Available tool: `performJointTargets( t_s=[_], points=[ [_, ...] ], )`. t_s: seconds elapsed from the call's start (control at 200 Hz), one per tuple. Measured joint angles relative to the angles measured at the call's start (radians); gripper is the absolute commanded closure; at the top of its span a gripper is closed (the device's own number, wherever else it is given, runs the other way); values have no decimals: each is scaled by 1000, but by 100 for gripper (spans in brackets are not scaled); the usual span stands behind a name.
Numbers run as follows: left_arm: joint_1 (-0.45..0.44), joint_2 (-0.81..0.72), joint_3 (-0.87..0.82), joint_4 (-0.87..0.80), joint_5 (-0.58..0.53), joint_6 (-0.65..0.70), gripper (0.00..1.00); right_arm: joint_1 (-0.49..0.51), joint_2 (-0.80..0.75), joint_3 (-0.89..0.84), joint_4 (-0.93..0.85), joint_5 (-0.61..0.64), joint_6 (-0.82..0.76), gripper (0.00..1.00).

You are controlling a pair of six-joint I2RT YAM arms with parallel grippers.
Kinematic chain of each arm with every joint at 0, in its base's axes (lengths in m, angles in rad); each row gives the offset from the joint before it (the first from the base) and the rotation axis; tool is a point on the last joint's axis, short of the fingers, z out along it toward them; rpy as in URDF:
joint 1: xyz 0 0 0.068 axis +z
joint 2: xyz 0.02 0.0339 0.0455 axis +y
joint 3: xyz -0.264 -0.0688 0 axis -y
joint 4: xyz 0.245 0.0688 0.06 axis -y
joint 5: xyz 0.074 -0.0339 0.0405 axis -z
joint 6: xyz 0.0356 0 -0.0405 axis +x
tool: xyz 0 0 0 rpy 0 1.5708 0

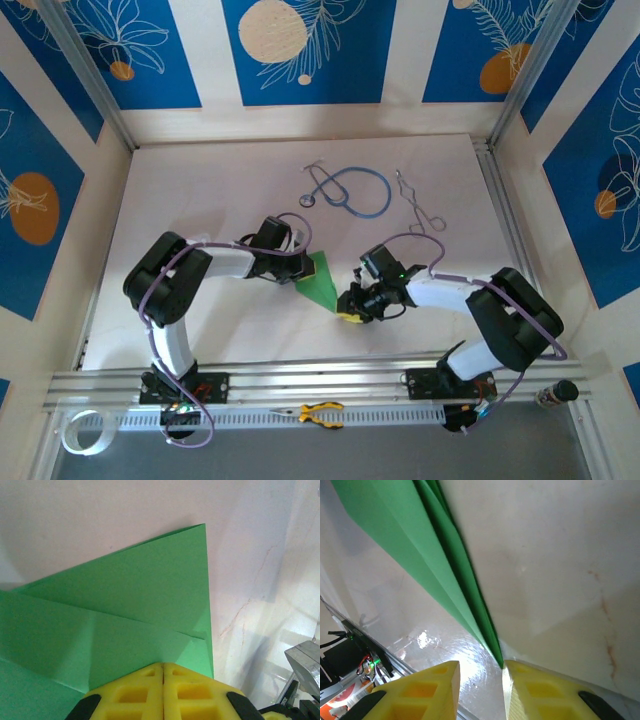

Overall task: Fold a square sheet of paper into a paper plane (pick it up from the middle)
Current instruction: Turn over the paper at the center of the table.

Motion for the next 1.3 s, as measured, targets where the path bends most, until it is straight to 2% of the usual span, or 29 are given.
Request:
performJointTargets(
  t_s=[0.9, 1.301],
  points=[
    [0, 0, 0, -1, 2, -7, 91, 17, -18, -28, 34, 33, 11, 70],
    [0, 0, 0, -1, 2, -14, 91, 13, -23, -57, 129, 24, 31, 72]
  ],
)
